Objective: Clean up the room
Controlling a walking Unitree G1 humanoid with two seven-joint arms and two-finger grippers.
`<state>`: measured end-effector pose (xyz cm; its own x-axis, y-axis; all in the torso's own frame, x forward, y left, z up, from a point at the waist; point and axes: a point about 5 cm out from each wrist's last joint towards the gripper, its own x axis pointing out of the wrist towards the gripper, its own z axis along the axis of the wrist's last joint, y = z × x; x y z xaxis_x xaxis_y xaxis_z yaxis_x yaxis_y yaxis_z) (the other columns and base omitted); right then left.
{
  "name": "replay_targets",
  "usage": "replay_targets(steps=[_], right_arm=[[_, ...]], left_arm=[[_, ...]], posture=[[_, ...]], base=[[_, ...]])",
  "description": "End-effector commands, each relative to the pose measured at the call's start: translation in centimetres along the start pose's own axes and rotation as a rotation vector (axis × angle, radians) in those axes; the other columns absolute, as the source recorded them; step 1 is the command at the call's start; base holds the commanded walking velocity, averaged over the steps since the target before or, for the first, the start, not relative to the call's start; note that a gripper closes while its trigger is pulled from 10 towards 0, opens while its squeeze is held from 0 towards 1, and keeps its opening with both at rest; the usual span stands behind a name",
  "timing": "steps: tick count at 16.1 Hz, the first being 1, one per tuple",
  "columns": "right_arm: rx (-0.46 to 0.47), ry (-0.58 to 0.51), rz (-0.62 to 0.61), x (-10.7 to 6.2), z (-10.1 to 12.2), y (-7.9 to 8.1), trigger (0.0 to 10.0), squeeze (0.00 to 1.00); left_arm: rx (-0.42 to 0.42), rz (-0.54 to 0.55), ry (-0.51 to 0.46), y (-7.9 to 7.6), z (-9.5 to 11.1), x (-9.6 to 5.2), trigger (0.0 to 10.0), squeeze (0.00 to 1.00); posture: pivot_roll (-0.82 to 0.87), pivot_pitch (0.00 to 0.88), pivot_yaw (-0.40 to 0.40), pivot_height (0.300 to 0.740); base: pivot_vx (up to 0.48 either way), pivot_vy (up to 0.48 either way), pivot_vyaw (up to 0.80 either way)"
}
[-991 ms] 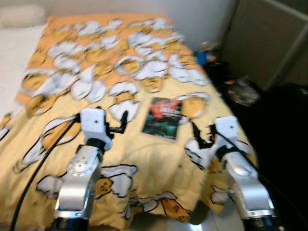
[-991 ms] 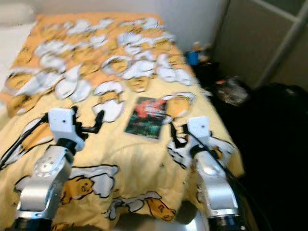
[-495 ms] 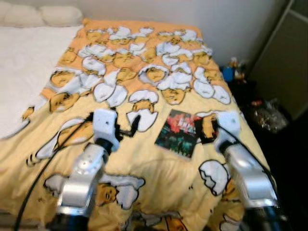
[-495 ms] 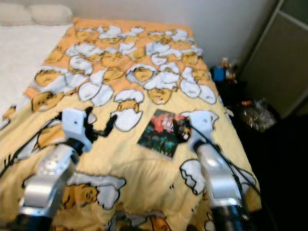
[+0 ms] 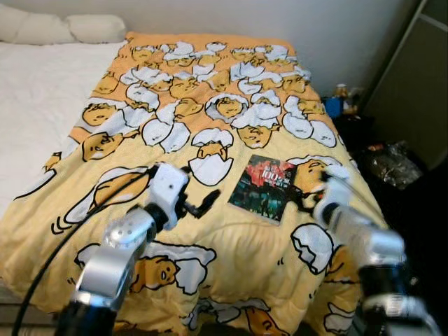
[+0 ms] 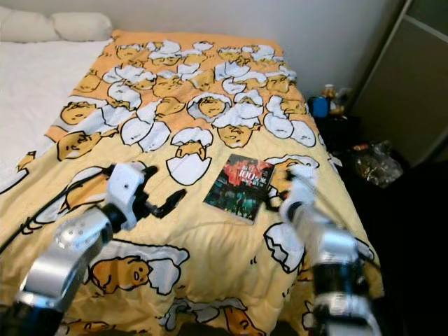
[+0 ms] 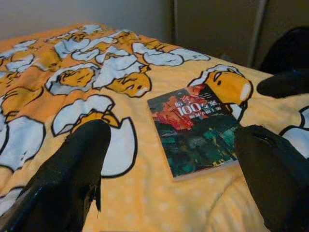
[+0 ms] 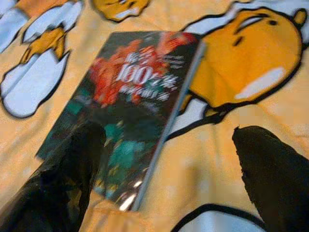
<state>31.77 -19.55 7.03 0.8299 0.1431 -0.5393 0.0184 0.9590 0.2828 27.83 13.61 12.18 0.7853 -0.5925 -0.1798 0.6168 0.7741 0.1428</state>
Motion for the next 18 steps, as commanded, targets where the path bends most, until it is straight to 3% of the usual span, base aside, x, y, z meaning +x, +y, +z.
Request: replay_targets(steps=[1,5,6,8,10,13,14,15,18], right_arm=[[0.071,0.017,0.001,0.4,0.5,-0.6,10.0,1.00],[0.228,0.081,0.023,1.2,1.4,-1.4,10.0,1.00],[0.297,0.115,0.011,1.3,1.2,-2.2,10.0,1.00],[0.361,0.104,0.058,1.5,1.4,-2.1,10.0,1.00],[0.366,0.100,0.095,1.6,1.7,-1.9,10.0,1.00],[0.344,0.122,0.040,1.9,1.2,-2.0,10.0,1.00],[0.367,0.118,0.046,1.9,1.3,-2.0,10.0,0.44],[0.399,0.123,0.064,2.0,1.1,-1.8,10.0,0.00],[0.443,0.137,0.076,2.2,0.3,-1.5,10.0,0.00]], left_arm=[[0.006,-0.064,0.005,-0.1,0.5,0.2,10.0,0.00],[0.008,-0.210,0.019,0.0,1.3,-0.1,10.0,0.00],[0.014,-0.292,0.030,-0.4,1.6,-0.2,10.0,0.00],[0.031,-0.337,0.040,-0.6,1.7,-0.2,10.0,0.00],[0.030,-0.354,0.043,-0.7,1.8,-0.3,10.0,0.00],[0.030,-0.365,0.059,-0.7,1.7,-0.4,10.0,0.00],[0.031,-0.368,0.063,-0.7,1.7,-0.5,10.0,0.00],[0.032,-0.370,0.069,-0.8,1.6,-0.5,10.0,0.00],[0.020,-0.376,0.072,-1.0,1.6,-0.7,10.0,0.00]], posture=[[0.01,0.000,-0.001,0.740],[0.00,0.000,0.035,0.740],[0.02,0.000,0.028,0.740],[0.02,0.000,0.029,0.740],[0.03,0.000,0.024,0.740],[0.04,0.000,0.020,0.740],[0.04,0.000,0.017,0.740],[0.04,0.000,0.017,0.740],[0.05,0.000,0.030,0.740]], base=[[0.000,0.000,0.00],[0.000,0.000,0.00],[0.000,0.000,0.00],[0.000,0.000,0.00],[0.000,0.000,0.00],[0.000,0.000,0.00],[0.000,0.000,0.00],[0.000,0.000,0.00],[0.000,0.000,0.00]])
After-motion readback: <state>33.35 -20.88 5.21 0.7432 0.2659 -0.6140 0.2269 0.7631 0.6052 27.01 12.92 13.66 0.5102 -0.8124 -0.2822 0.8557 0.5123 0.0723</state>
